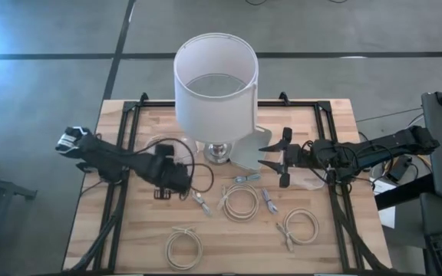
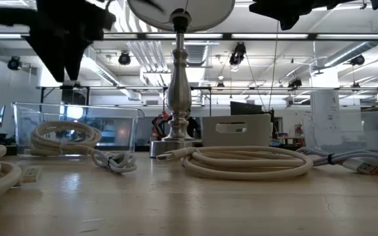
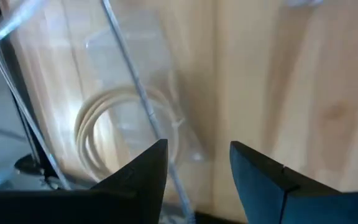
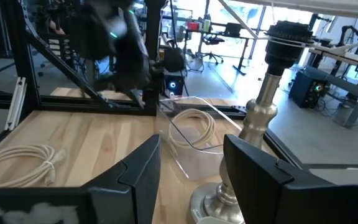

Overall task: Pick & Place USB Port
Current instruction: Put the light brown HDMI cable into the left transparent bin

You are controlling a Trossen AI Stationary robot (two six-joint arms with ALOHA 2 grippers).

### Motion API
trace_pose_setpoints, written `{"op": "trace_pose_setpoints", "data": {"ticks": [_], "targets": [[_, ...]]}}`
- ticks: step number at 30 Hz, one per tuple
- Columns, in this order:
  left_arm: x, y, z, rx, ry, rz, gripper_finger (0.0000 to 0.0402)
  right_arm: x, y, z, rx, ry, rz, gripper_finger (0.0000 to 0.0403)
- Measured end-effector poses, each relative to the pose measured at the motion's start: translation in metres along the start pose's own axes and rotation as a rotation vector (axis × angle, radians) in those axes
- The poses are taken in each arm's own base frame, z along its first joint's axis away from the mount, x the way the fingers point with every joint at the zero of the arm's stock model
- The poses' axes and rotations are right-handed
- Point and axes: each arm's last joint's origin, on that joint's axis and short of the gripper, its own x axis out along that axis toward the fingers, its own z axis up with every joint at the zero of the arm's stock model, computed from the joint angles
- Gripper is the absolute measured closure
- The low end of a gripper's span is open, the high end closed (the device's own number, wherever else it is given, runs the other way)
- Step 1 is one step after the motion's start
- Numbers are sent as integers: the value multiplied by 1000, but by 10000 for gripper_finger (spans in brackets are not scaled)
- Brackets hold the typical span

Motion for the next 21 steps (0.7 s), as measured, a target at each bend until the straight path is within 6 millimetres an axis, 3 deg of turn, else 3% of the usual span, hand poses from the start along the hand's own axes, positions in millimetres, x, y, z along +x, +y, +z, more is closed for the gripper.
{"op": "trace_pose_setpoints", "data": {"ticks": [5,12,16,21], "targets": [[-26,-31,8,-65,-179,-178,225,0,0,0,0,0,0,234],[-43,-71,16,-11,-414,-405,225,0,0,0,-12,-1,0,234],[-40,-78,21,-80,-403,-437,225,0,0,3,-84,-14,-2,234],[-18,-93,28,-155,-346,-469,225,-1,-1,14,-172,-43,-8,234]]}}
